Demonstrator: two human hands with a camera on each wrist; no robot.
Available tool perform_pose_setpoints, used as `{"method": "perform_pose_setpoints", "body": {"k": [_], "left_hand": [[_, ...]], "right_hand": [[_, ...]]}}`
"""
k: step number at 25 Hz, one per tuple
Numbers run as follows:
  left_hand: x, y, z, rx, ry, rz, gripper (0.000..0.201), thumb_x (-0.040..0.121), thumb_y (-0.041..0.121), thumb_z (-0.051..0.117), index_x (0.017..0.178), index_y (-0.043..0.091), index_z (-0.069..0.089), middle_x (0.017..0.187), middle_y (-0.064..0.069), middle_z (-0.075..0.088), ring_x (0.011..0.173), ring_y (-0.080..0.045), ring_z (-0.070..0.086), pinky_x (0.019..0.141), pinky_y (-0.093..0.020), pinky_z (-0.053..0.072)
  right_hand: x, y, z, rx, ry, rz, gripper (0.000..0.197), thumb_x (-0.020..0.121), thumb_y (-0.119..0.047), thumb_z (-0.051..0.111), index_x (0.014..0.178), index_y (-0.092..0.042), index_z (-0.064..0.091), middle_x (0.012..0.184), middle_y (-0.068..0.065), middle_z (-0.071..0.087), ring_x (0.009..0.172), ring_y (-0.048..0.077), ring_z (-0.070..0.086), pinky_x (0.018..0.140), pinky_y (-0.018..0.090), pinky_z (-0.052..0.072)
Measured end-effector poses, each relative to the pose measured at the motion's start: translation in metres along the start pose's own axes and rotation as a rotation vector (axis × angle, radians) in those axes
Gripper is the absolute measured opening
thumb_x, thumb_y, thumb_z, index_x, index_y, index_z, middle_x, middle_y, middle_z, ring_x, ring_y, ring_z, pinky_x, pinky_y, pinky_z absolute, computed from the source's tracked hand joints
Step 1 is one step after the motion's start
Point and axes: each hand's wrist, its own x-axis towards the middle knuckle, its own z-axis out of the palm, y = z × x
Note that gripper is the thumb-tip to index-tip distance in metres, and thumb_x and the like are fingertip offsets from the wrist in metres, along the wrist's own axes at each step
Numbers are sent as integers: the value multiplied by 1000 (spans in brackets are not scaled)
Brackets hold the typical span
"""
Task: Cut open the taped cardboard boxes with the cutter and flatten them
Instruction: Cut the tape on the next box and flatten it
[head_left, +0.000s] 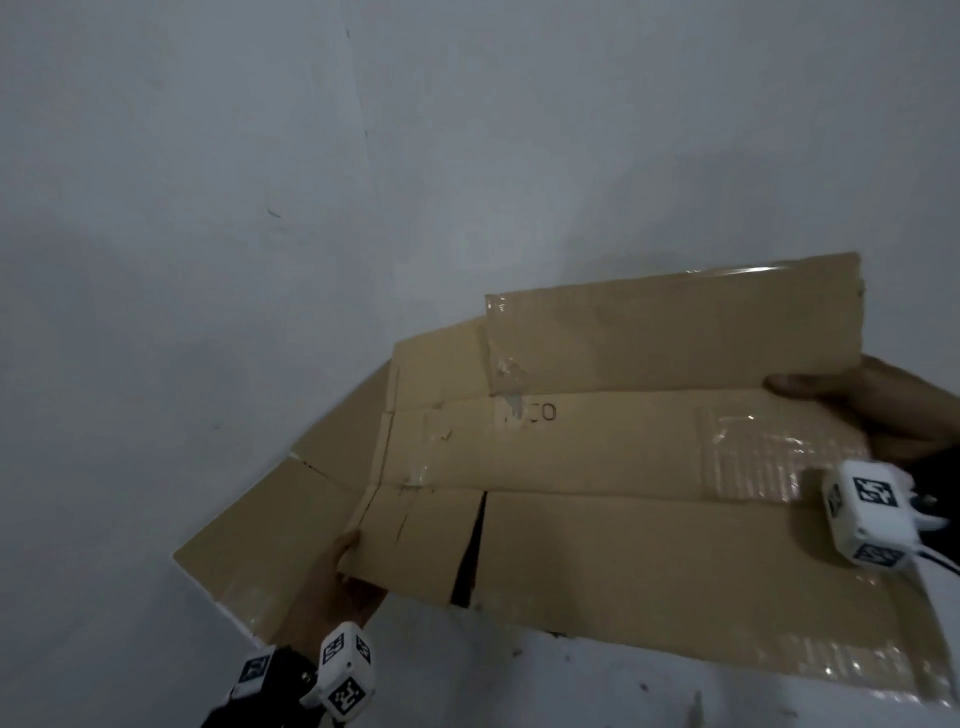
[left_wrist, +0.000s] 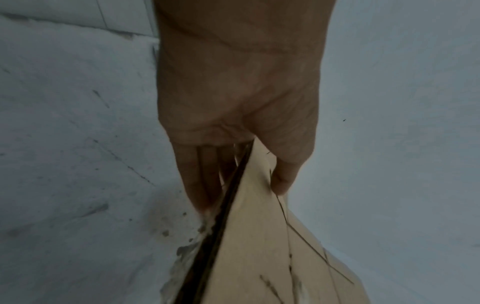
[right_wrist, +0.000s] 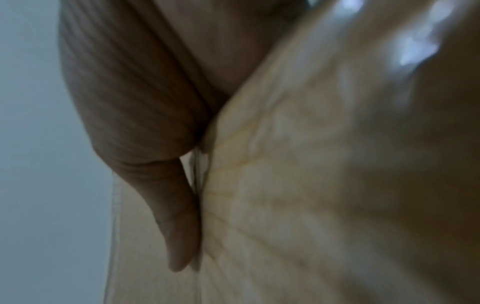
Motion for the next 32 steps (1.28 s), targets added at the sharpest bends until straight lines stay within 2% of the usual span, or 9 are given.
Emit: {"method": "perform_pose_setpoints", "body": {"k": [3, 6, 10, 14, 18, 23, 27, 30, 32], "left_hand": [[7, 18, -17, -14, -62, 24, 33, 78, 31, 81, 95, 7, 66, 73, -10, 63, 61, -26, 62, 64, -39, 55], [42, 40, -67, 3, -5, 47, 60, 42, 31, 99, 85, 16, 61, 79, -6, 46, 67, -21, 47, 64, -36, 45], [8, 63, -87, 114, 118, 69, 23, 89, 24, 70, 101, 8, 61, 97, -13, 60, 83, -27, 58, 76, -36, 50], [9, 72, -119, 135, 222, 55, 41, 89, 18, 72, 124, 3, 57, 116, -14, 64, 97, -28, 61, 100, -36, 46], [28, 67, -151, 351, 269, -34, 56, 88, 21, 74, 137, 4, 53, 100, -9, 64, 84, -27, 59, 86, -40, 52], [46, 62, -177, 628, 170, -191, 80, 51, 25, 96, 122, 18, 60, 122, -3, 66, 112, -30, 60, 97, -44, 51], [54, 41, -195, 679, 276, -142, 46, 69, 28, 91, 98, 9, 61, 98, -8, 73, 91, -27, 67, 78, -34, 50], [62, 32, -200, 630, 377, -69, 36, 74, 22, 87, 81, 3, 57, 67, -11, 69, 65, -26, 65, 66, -32, 49], [66, 33, -197, 611, 407, -76, 35, 72, 20, 89, 77, 1, 60, 70, -10, 67, 69, -26, 63, 68, -33, 52]], "right_hand": [[24, -12, 26, -57, -10, -14, 113, 28, -33, 102, 131, -13, 60, 119, 12, 71, 106, 35, 69, 92, 51, 53], [53, -13, 60, -119, -22, -2, 98, 39, -31, 100, 127, -13, 60, 116, 10, 72, 105, 33, 68, 83, 45, 56], [101, -11, 111, -247, 30, -11, 71, 68, -22, 86, 132, -9, 57, 130, 12, 63, 107, 29, 62, 88, 44, 52], [150, -3, 174, -609, 144, -70, 92, 67, -38, 90, 144, -9, 49, 143, 12, 55, 125, 34, 55, 102, 41, 46], [195, 9, 238, -838, 203, -105, 65, 78, -36, 83, 131, -7, 59, 132, 17, 62, 116, 36, 60, 90, 38, 48], [252, 24, 288, -1020, 216, -137, 40, 77, -35, 82, 98, -5, 66, 104, 17, 70, 76, 28, 59, 68, 31, 46], [301, 51, 335, -1007, 156, -239, 25, 77, -25, 78, 82, -9, 61, 93, 16, 69, 69, 27, 60, 56, 25, 42], [331, 69, 375, -1035, -5, -247, 36, 91, -22, 65, 122, -5, 58, 120, 16, 64, 101, 35, 62, 73, 30, 44], [349, 81, 392, -1088, -134, -209, 64, 96, -30, 59, 151, -12, 32, 150, 13, 44, 130, 37, 48, 92, 36, 43]]}}
